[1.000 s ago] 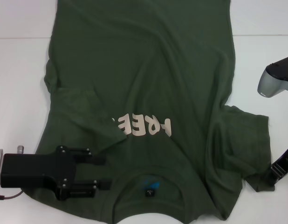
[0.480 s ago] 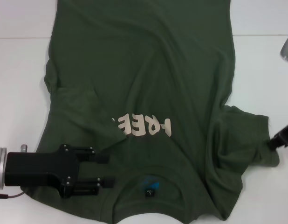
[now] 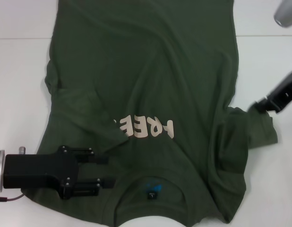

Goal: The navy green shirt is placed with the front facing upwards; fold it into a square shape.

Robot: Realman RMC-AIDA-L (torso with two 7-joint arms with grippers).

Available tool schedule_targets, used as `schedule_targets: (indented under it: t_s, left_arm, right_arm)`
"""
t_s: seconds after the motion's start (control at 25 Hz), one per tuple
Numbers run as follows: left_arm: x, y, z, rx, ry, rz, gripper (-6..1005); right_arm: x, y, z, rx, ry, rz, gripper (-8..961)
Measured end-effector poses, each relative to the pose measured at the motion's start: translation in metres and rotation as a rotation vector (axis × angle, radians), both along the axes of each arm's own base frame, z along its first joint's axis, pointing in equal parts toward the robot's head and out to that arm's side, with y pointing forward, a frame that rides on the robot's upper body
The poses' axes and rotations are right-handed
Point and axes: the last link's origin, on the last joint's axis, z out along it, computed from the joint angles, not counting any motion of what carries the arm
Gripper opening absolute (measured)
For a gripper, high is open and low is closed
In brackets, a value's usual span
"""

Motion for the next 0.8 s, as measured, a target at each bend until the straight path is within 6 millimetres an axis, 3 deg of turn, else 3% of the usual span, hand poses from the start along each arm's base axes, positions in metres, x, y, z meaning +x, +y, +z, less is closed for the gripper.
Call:
schedule_targets:
  t_s: [0.36, 0.52, 0.8]
  left_arm:
    - [-0.004, -0.001, 0.0, 0.012, -0.003, 0.021, 644]
    - [-0.005, -0.001, 0.001, 0.016, -0.005, 0.036, 644]
    - [-0.006, -0.001, 0.002, 0.023, -0.005, 0.045, 644]
  right_arm:
    - [-0.047, 0.023, -0.009, -0.017, 0.001, 0.217, 18]
    - [-0.066, 0.02, -0.029, -0.104, 0.018, 0.301, 20]
    - [-0.081, 0.014, -0.064, -0.25, 0.023, 0.393, 24]
